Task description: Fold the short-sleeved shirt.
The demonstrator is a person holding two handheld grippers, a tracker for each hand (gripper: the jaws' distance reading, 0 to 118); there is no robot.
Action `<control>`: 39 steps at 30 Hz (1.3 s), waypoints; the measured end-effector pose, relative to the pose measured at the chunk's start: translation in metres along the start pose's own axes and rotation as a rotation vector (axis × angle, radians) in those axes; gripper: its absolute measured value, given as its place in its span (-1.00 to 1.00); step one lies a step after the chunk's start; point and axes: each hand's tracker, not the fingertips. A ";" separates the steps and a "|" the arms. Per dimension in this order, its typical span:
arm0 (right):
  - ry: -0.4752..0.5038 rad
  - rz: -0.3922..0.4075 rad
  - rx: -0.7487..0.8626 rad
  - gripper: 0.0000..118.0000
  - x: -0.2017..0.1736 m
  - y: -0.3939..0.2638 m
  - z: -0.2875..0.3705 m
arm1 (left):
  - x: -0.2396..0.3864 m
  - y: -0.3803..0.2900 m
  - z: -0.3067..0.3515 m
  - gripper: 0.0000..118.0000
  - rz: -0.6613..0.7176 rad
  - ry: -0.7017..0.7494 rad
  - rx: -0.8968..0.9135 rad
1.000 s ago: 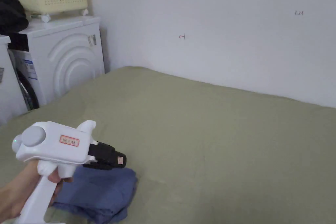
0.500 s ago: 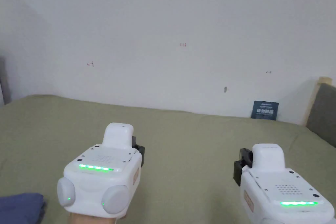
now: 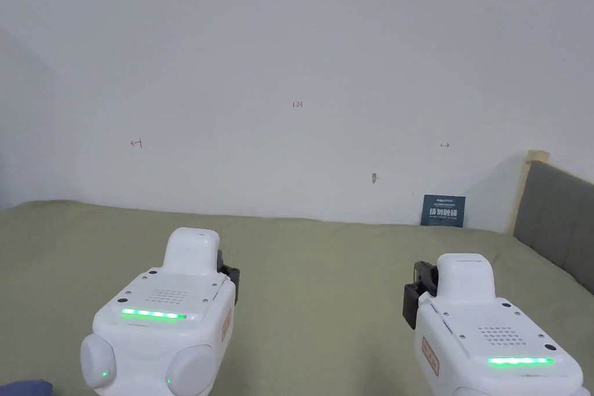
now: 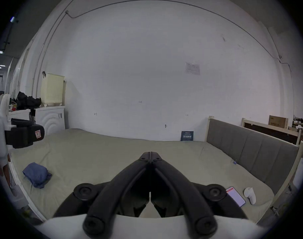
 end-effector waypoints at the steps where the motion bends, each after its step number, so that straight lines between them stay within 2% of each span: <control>1: 0.003 0.001 0.000 -1.00 -0.002 0.002 0.001 | 0.000 0.000 0.000 -0.99 -0.005 0.004 0.000; 4: -0.003 0.000 0.003 -1.00 -0.001 0.001 0.001 | 0.000 0.002 0.001 -0.92 0.007 0.003 -0.001; 5: -0.004 -0.004 0.005 -0.90 -0.001 0.003 0.002 | 0.000 0.002 0.000 -0.78 0.008 0.004 -0.001; 6: -0.004 -0.014 0.011 -0.62 0.000 0.004 0.002 | 0.001 0.002 0.000 -0.41 0.001 -0.001 -0.003; 7: -0.003 -0.016 0.013 -0.62 0.001 0.005 0.003 | 0.003 0.001 0.000 -0.41 -0.002 0.007 0.000; 8: -0.007 -0.010 0.002 -0.47 0.001 0.007 0.002 | 0.002 0.001 -0.003 -0.24 -0.005 0.023 0.002; 9: -0.017 -0.004 -0.014 0.05 0.001 0.010 0.000 | 0.002 0.001 -0.005 0.34 -0.006 0.066 -0.010; 10: -0.027 -0.007 -0.015 0.68 0.001 0.010 -0.002 | 0.001 0.001 -0.005 0.85 -0.002 0.052 -0.003; 11: -0.050 -0.019 0.064 0.98 0.003 0.005 0.004 | 0.001 0.000 -0.002 1.00 0.005 0.050 0.014; 12: -0.042 -0.006 0.026 0.95 0.005 0.006 0.003 | 0.000 0.002 -0.001 1.00 0.002 0.050 0.010; 13: -0.038 -0.004 0.009 1.00 0.001 0.012 0.006 | 0.001 0.003 0.000 1.00 -0.005 0.047 0.010; 18: -0.043 -0.010 0.026 1.00 0.000 0.013 0.010 | 0.003 0.001 0.003 1.00 -0.022 0.048 0.024; 24: -0.003 -0.007 0.014 1.00 0.004 0.013 0.009 | -0.001 0.003 0.005 1.00 -0.005 0.051 0.020; 26: 0.006 -0.032 -0.009 1.00 0.005 0.016 0.009 | 0.000 0.004 0.006 1.00 -0.012 0.056 0.022; 27: 0.043 -0.048 -0.018 1.00 0.008 0.017 0.010 | 0.000 0.004 0.007 1.00 -0.014 0.056 0.023; 31: 0.058 -0.014 -0.007 1.00 0.007 0.018 0.011 | 0.000 0.006 0.010 1.00 -0.011 0.048 0.019; 35: -0.030 0.042 -0.006 1.00 -0.003 0.018 0.017 | 0.000 0.008 0.012 1.00 -0.011 0.046 0.019; 39: 0.005 0.036 -0.056 1.00 -0.002 0.022 0.012 | -0.001 0.012 0.015 1.00 -0.017 0.036 0.020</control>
